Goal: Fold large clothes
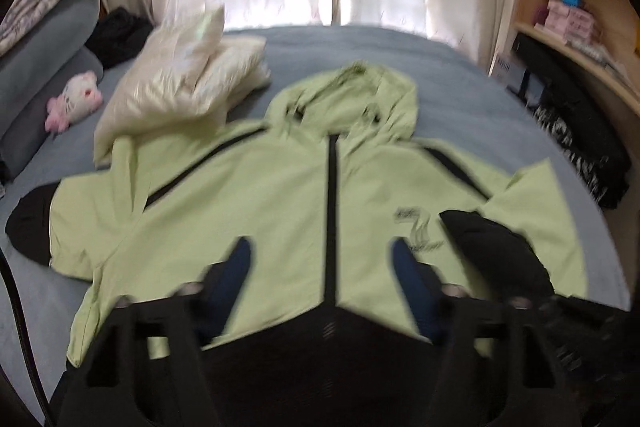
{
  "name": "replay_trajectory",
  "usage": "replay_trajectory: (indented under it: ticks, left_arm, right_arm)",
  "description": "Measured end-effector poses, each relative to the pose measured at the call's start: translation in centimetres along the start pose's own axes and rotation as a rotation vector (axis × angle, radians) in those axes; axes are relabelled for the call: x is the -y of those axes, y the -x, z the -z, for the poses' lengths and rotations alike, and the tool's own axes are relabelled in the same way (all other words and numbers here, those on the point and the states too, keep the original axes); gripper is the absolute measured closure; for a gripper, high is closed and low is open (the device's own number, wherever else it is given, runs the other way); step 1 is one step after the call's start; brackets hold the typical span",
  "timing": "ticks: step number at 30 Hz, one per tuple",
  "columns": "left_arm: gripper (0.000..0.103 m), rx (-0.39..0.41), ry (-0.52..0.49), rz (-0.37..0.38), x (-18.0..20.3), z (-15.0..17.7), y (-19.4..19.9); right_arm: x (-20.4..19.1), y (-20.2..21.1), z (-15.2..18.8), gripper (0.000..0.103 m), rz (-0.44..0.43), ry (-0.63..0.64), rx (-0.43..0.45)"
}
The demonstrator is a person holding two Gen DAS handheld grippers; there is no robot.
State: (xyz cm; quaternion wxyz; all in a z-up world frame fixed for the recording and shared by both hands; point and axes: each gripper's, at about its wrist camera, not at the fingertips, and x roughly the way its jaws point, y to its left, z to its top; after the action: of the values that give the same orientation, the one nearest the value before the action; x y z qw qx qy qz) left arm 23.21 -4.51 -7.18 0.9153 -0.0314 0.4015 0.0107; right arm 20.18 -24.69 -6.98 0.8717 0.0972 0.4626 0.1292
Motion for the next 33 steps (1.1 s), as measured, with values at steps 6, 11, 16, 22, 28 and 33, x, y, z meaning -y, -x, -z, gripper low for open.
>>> replay_trajectory:
  ticks: [6, 11, 16, 22, 28, 33]
  left_arm:
    - [0.047, -0.087, 0.026, 0.074, -0.9, 2.5, -1.7]
    - [0.042, -0.125, -0.003, 0.165, 1.0, 3.4, -1.8]
    - [0.028, -0.119, -0.092, 0.248, 4.8, 3.9, -0.8]
    - [0.021, -0.157, -0.205, 0.321, 9.4, 4.7, -0.7]
    - [0.021, -0.200, -0.326, 0.312, 13.7, 5.9, -2.2]
    - [0.021, -0.240, -0.428, 0.262, 16.6, 6.7, -4.2]
  right_arm:
    - [-1.4, -2.6, 3.8, 0.046, 0.007, -0.007, -0.124]
    - [-1.1, -0.1, 4.9, 0.041, -0.007, -0.031, -0.085]
    - [-0.2, 2.9, 6.4, 0.041, 0.109, -0.075, 0.001]
    - [3.2, 6.8, 7.7, 0.041, 0.204, -0.198, 0.085]
    - [5.7, 8.0, 8.8, 0.041, 0.286, -0.247, 0.085]
    - [7.4, 8.1, 9.4, 0.041, 0.259, -0.309, 0.074]
